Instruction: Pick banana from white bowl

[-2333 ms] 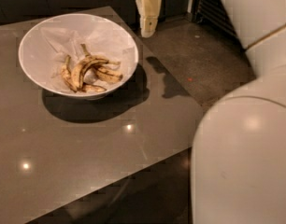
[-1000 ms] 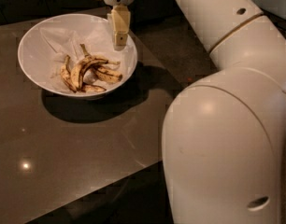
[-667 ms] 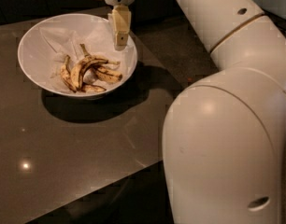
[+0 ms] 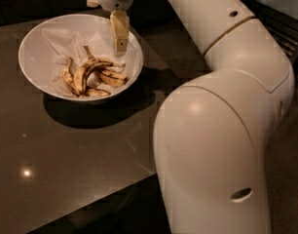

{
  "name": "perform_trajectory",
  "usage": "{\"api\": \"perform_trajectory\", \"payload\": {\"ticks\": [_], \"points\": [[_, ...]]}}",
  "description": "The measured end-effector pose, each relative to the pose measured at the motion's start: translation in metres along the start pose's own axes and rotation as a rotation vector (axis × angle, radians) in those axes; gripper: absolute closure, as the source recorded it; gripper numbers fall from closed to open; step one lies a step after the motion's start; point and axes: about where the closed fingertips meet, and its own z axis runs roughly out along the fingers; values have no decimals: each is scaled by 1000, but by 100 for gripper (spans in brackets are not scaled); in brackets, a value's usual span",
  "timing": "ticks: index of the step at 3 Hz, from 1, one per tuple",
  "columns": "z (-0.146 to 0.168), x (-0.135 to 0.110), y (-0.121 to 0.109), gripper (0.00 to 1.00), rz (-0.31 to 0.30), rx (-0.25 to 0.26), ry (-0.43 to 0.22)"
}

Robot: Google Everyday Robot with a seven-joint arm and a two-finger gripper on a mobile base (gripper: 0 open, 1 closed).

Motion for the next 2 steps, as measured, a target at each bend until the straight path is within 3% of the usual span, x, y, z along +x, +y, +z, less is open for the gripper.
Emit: {"api": "perform_trajectory", "payload": {"ticks": [2], "points": [[31,-12,14,0,10,-83,-55]]}}
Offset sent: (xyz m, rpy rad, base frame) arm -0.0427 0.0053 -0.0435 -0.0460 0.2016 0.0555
